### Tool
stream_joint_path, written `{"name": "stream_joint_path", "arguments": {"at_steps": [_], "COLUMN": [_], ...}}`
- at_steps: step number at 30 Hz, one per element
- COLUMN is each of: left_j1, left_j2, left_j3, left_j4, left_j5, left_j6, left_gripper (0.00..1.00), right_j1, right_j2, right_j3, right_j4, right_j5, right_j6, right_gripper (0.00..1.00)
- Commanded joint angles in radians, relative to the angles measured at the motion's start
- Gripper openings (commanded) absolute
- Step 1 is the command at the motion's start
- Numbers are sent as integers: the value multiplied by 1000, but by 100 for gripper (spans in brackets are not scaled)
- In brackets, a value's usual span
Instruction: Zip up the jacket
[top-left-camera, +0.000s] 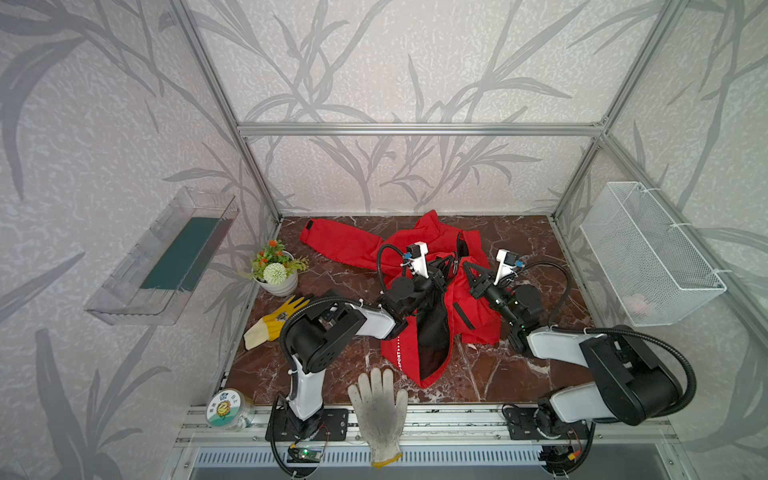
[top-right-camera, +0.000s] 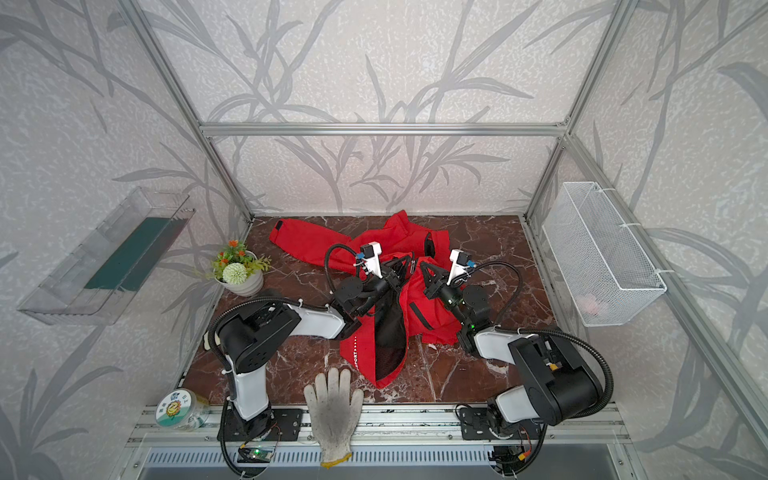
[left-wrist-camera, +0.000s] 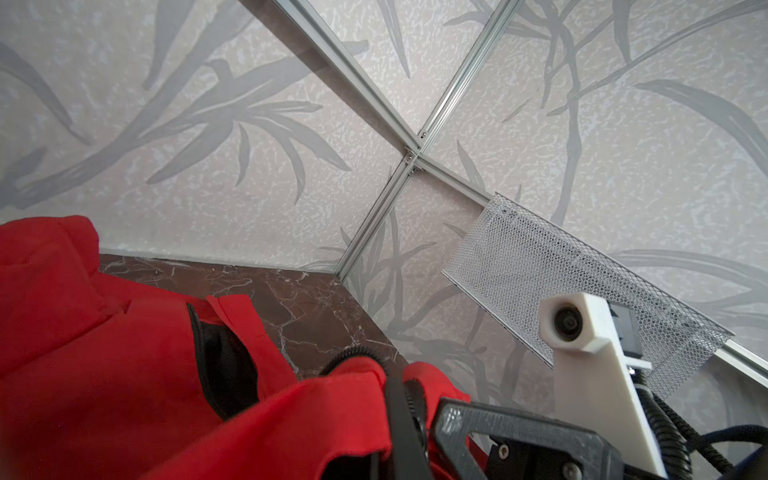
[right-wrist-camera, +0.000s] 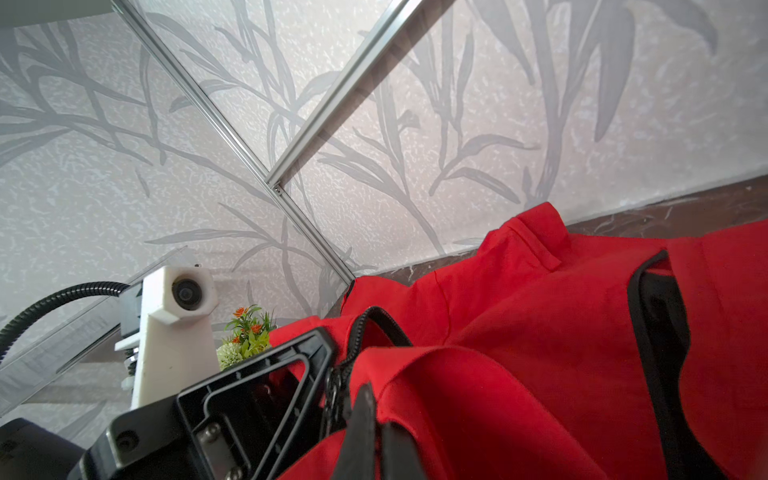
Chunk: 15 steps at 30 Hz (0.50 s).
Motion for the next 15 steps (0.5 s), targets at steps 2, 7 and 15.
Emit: {"name": "stream_joint_path", "arguments": {"at_steps": [2,7,15], "left_j1": [22,15,24], "left_j2": [1,-1,-48], "left_j3": [-23,-33,-17], "left_j4": [25,26,-54], "left_j5": [-85,-87,-95], "left_j6": [-18,-5,2], "left_gripper": [0,0,0], "right_j1": [-90,-92,-84], "right_j2": [4,22,-4], "right_j3": [76,118,78], "right_j4": [129,129,129], "right_j5": [151,131,66], "right_j6": [35,49,80], "right_gripper": [0,0,0]}}
